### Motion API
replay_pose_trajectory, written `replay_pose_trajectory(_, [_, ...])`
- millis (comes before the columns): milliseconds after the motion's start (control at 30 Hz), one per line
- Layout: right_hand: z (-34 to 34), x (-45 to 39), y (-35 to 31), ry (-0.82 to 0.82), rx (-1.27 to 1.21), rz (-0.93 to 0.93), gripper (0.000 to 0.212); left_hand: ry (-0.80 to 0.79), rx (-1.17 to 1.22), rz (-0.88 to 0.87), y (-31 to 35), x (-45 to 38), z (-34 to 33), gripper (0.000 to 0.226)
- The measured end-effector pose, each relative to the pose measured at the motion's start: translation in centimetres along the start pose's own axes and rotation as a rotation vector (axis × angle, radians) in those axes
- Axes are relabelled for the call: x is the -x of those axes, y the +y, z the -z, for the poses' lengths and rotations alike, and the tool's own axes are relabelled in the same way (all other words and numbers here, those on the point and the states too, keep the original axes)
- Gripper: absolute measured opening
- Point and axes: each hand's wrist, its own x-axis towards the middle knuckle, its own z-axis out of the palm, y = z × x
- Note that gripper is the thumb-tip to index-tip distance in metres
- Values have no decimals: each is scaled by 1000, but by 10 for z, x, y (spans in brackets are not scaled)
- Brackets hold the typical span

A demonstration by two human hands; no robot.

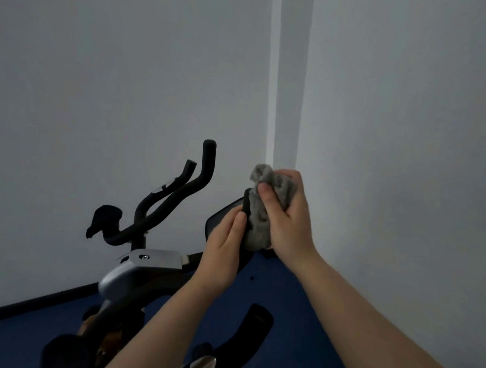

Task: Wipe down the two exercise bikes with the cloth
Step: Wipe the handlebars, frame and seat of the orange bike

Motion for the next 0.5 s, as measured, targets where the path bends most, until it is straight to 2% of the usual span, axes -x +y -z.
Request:
replay_pose_trajectory(100, [-1, 28, 18, 1, -39, -88, 11, -5, 10, 2, 1, 1, 0, 39])
replay_pose_trajectory(200, [12, 40, 26, -72, -29, -154, 8, 16, 1, 5, 0, 1, 0, 41])
replay_pose_trajectory(367, [2, 8, 3, 38, -19, -22, 11, 26, -6, -6, -1, 0, -2, 37])
replay_pose_trajectory(500, [-3, 41, 21, 26, -45, -102, 13, 29, -42, 6, -1, 1, -2, 36])
